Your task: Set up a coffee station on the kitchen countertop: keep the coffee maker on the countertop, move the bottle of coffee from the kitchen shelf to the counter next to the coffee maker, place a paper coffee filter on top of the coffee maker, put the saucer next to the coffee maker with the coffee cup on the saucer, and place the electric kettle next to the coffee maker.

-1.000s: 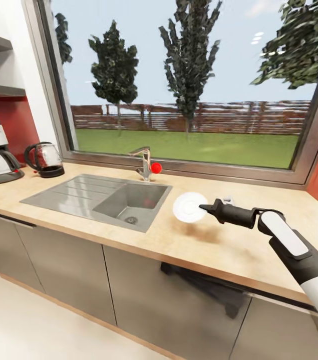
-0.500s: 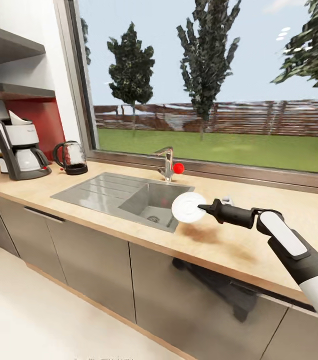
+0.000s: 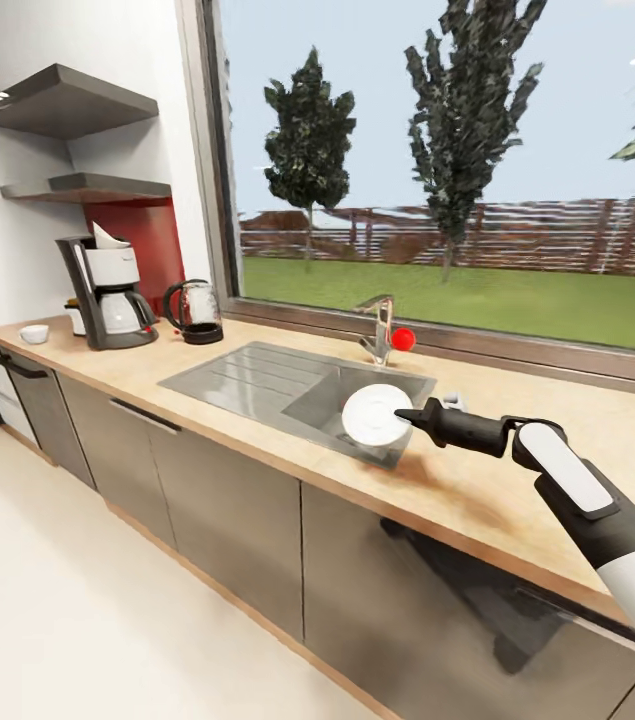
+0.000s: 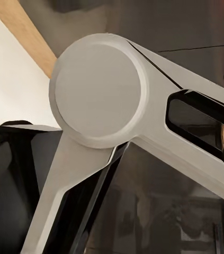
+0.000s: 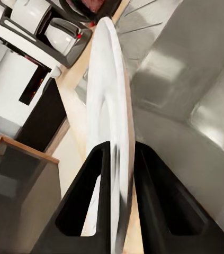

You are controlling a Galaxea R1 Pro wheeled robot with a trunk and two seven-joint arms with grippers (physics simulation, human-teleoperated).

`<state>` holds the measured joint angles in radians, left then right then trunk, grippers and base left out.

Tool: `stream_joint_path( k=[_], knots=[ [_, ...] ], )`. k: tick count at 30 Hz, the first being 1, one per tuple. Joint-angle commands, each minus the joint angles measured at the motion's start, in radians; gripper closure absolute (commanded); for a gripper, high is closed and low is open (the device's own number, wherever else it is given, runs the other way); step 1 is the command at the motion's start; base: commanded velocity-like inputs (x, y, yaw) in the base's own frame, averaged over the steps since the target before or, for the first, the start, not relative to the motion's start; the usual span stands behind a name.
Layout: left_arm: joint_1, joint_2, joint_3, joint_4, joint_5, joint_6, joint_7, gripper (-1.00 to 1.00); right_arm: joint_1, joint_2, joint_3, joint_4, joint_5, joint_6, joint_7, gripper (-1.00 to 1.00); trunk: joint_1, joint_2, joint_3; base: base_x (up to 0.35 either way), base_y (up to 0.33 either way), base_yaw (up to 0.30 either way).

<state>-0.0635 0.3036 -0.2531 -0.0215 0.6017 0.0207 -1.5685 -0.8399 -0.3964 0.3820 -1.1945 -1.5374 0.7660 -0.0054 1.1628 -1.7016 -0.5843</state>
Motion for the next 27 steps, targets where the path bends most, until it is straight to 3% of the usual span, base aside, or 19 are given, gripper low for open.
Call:
stream_joint_path(
  k=[1, 17, 27],
  knots=[
    [-0.001, 0.000, -0.008, 0.000, 0.007, 0.002, -0.002, -1.00, -0.001, 0.000, 0.001, -0.001, -0.005, 0.001, 0.001, 1.00, 0.000, 0.000, -0.001, 0.134, 0.142, 0.271],
    [-0.001, 0.000, -0.008, 0.000, 0.007, 0.002, -0.002, -1.00, -0.001, 0.011, 0.002, 0.000, -0.004, 0.002, 0.001, 1.00, 0.000, 0.000, -0.001, 0.206, 0.224, 0.071],
    [-0.001, 0.000, -0.008, 0.000, 0.007, 0.002, -0.002, -1.00, -0.001, 0.023, 0.002, 0.000, -0.004, 0.002, 0.000, 1.00, 0.000, 0.000, -0.001, 0.216, 0.240, 0.230]
  ],
)
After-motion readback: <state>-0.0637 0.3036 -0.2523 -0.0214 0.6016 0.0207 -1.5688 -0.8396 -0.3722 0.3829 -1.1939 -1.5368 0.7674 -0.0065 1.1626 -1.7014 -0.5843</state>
